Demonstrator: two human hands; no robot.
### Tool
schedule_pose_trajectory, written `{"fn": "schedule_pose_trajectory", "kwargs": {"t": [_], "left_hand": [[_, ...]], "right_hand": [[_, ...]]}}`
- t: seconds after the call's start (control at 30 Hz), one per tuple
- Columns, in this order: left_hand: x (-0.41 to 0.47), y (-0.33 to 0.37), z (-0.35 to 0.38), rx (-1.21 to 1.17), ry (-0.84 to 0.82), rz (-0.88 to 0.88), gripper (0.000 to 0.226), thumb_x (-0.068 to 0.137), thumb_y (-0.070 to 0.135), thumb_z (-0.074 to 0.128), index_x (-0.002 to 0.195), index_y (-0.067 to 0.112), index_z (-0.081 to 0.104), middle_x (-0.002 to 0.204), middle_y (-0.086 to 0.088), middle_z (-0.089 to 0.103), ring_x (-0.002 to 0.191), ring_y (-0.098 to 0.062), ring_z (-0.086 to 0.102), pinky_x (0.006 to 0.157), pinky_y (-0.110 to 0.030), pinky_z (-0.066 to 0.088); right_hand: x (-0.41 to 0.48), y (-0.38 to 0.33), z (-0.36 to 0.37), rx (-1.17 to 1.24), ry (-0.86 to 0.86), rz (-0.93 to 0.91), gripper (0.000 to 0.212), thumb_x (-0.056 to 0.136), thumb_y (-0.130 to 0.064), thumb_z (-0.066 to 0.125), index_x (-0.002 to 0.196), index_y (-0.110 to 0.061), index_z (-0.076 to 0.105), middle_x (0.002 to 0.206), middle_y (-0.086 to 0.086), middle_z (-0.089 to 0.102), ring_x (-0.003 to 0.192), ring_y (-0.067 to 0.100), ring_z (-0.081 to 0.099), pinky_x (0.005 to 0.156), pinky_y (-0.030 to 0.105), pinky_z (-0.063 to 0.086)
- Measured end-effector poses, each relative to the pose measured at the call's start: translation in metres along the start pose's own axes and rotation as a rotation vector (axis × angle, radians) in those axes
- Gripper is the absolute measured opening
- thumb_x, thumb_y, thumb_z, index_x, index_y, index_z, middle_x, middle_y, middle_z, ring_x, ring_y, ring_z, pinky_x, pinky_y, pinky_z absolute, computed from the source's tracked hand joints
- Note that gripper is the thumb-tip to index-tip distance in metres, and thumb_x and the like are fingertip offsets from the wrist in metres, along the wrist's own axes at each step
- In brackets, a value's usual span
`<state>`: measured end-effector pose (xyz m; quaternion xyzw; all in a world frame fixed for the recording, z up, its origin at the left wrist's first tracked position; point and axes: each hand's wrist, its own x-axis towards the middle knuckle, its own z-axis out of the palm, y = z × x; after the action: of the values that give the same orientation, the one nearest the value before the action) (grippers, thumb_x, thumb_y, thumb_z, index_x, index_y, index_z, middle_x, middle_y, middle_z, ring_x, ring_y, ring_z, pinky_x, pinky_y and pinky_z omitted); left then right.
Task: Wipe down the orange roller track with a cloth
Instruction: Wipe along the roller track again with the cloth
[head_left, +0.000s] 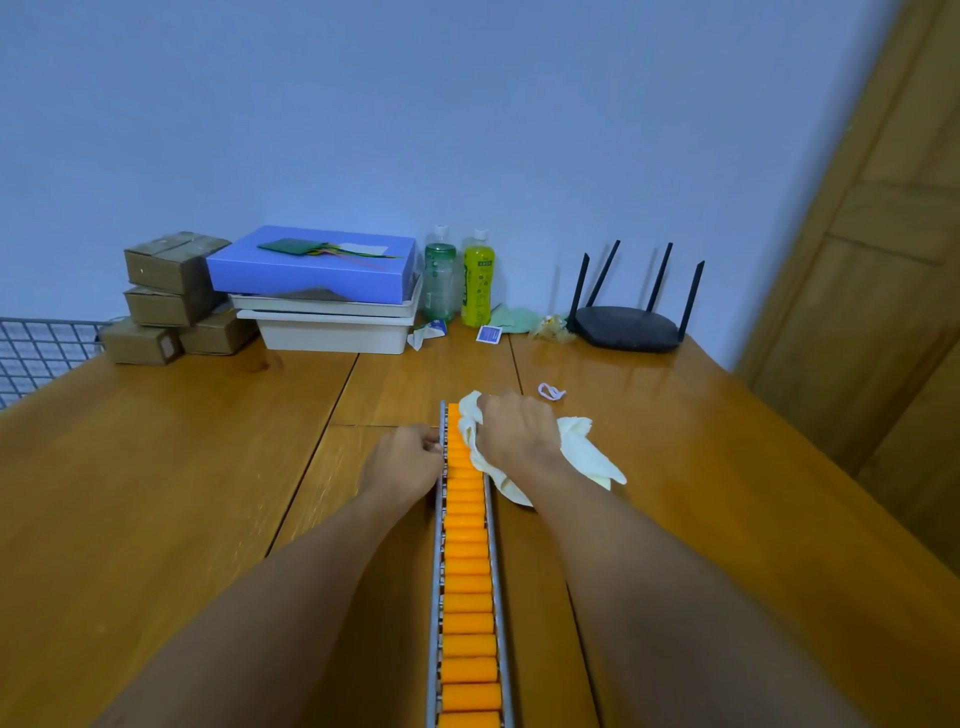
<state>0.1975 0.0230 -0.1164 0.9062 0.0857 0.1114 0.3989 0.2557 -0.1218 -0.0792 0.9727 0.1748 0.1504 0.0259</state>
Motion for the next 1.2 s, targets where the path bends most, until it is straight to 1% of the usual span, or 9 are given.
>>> {"fn": "schedule_pose_trajectory", "kwargs": {"t": [0.1, 0.17, 0.27, 0.4, 0.5, 0.73, 0.83, 0.93, 1.2], "left_hand": [[-0.001, 0.001, -0.001, 0.03, -0.016, -0.015, 0.026, 0.102, 0.021, 0.054, 0.088, 0.02, 0.076, 0.077, -0.002, 0.072, 0.071, -0.02, 0.065, 0.061, -0.034, 0.047], [-0.004, 0.001, -0.001, 0.047, -0.016, -0.043, 0.031, 0.102, 0.023, 0.055, 0.077, 0.017, 0.07, 0.073, -0.005, 0.07, 0.065, -0.02, 0.06, 0.059, -0.035, 0.045], [-0.014, 0.003, -0.003, 0.039, -0.022, -0.053, 0.026, 0.103, 0.025, 0.055, 0.085, 0.017, 0.072, 0.079, -0.003, 0.072, 0.07, -0.016, 0.065, 0.064, -0.035, 0.052], [-0.036, 0.007, -0.009, 0.042, -0.018, -0.046, 0.019, 0.102, 0.022, 0.057, 0.109, 0.017, 0.074, 0.09, -0.001, 0.073, 0.089, -0.02, 0.071, 0.082, -0.041, 0.06], [-0.051, 0.008, -0.013, 0.027, -0.015, -0.058, 0.018, 0.101, 0.022, 0.06, 0.113, 0.016, 0.073, 0.093, 0.001, 0.072, 0.089, -0.016, 0.069, 0.081, -0.036, 0.059], [-0.083, 0.008, -0.015, -0.043, -0.012, -0.11, 0.014, 0.099, 0.026, 0.063, 0.102, 0.02, 0.075, 0.088, 0.004, 0.072, 0.077, -0.007, 0.062, 0.06, -0.022, 0.045], [-0.09, 0.005, -0.017, -0.119, -0.014, -0.123, 0.017, 0.096, 0.022, 0.064, 0.084, 0.014, 0.074, 0.079, -0.006, 0.073, 0.066, -0.013, 0.057, 0.056, -0.027, 0.04], [-0.092, 0.002, -0.018, -0.164, -0.02, -0.13, 0.024, 0.092, 0.017, 0.063, 0.074, 0.003, 0.071, 0.069, -0.01, 0.068, 0.061, -0.014, 0.047, 0.057, -0.029, 0.033], [-0.088, 0.002, -0.016, -0.14, 0.011, -0.142, 0.02, 0.088, 0.008, 0.059, 0.078, -0.006, 0.069, 0.061, -0.004, 0.053, 0.057, -0.013, 0.038, 0.052, -0.029, 0.026]], "right_hand": [[-0.01, 0.014, -0.002, 0.024, -0.023, 0.042, 0.024, 0.097, -0.026, 0.054, 0.116, -0.019, 0.066, 0.111, 0.006, 0.064, 0.097, 0.029, 0.068, 0.067, 0.032, 0.044], [-0.019, 0.024, -0.004, 0.045, -0.037, 0.075, 0.026, 0.097, -0.026, 0.053, 0.118, -0.019, 0.066, 0.114, 0.006, 0.063, 0.098, 0.028, 0.067, 0.07, 0.033, 0.046], [-0.032, 0.038, -0.016, 0.066, -0.016, 0.12, 0.028, 0.098, -0.029, 0.051, 0.12, -0.019, 0.065, 0.122, 0.006, 0.061, 0.101, 0.029, 0.066, 0.076, 0.035, 0.049], [-0.045, 0.047, -0.045, 0.151, 0.048, 0.187, 0.027, 0.096, -0.029, 0.05, 0.115, -0.021, 0.067, 0.106, 0.004, 0.062, 0.096, 0.028, 0.065, 0.068, 0.034, 0.042], [-0.05, 0.041, -0.069, 0.225, 0.104, 0.195, 0.027, 0.093, -0.029, 0.051, 0.113, -0.023, 0.068, 0.102, 0.004, 0.063, 0.09, 0.027, 0.062, 0.067, 0.034, 0.04], [-0.067, -0.019, -0.084, 0.272, 0.116, 0.065, 0.025, 0.09, -0.027, 0.052, 0.108, -0.024, 0.069, 0.104, 0.005, 0.063, 0.094, 0.032, 0.065, 0.069, 0.034, 0.042], [-0.079, -0.04, -0.072, 0.233, 0.051, 0.027, 0.03, 0.093, -0.028, 0.051, 0.117, -0.024, 0.067, 0.112, 0.005, 0.06, 0.101, 0.031, 0.064, 0.07, 0.034, 0.037], [-0.088, -0.048, -0.055, 0.161, 0.008, -0.024, 0.032, 0.097, -0.029, 0.05, 0.125, -0.023, 0.063, 0.119, 0.006, 0.059, 0.104, 0.031, 0.063, 0.073, 0.035, 0.041], [-0.099, -0.045, -0.036, 0.122, 0.01, -0.059, 0.033, 0.1, -0.031, 0.051, 0.13, -0.019, 0.058, 0.122, 0.008, 0.055, 0.1, 0.031, 0.064, 0.068, 0.034, 0.038]]}}
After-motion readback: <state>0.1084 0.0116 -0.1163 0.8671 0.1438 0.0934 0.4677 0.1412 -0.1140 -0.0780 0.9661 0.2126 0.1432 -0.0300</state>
